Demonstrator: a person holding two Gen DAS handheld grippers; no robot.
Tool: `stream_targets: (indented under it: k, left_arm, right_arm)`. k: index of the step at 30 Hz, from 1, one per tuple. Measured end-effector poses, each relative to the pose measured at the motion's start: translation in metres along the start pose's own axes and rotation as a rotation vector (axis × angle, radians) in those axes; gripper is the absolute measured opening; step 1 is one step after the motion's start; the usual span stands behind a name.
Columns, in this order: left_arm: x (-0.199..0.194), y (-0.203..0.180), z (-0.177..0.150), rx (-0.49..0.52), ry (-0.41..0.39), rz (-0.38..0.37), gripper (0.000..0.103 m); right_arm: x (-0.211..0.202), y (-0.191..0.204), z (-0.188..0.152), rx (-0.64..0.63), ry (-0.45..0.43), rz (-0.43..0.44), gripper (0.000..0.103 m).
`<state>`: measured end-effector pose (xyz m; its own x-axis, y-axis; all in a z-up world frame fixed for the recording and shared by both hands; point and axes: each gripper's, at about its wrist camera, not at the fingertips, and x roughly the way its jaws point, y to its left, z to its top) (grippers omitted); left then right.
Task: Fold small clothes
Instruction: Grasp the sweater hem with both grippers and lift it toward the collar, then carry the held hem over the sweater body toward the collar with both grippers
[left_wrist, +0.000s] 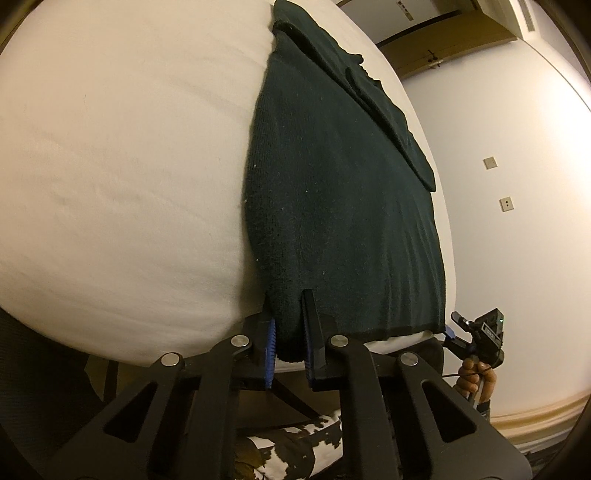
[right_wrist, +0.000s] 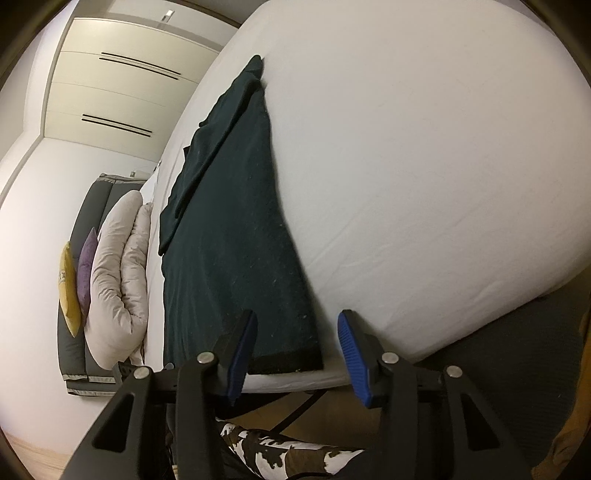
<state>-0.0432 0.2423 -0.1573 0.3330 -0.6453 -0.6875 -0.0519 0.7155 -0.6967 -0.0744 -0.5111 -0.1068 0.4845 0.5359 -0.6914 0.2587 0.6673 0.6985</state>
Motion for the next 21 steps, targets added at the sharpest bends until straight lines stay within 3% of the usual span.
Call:
stream_targets:
  k: [4,11,21]
  left_arm:
    - [-0.001,0.001,-0.001,0.002,0.004,-0.006,0.01]
    - [0.002,0.008,0.0,-0.029,0.023,-0.032,0.01]
    - [-0.01,-0.001,-0.002,-0.019,-0.039,-0.033,0.008]
  right_arm:
    - [0.012,0.008,-0.002,-0.038,0.046,0.007,0.048]
    - [0.027,0.015,-0.009,-0.08,0.094,-0.017,0.016]
    - [0.023,0.014,-0.01,-0.065,0.065,0.012,0.008]
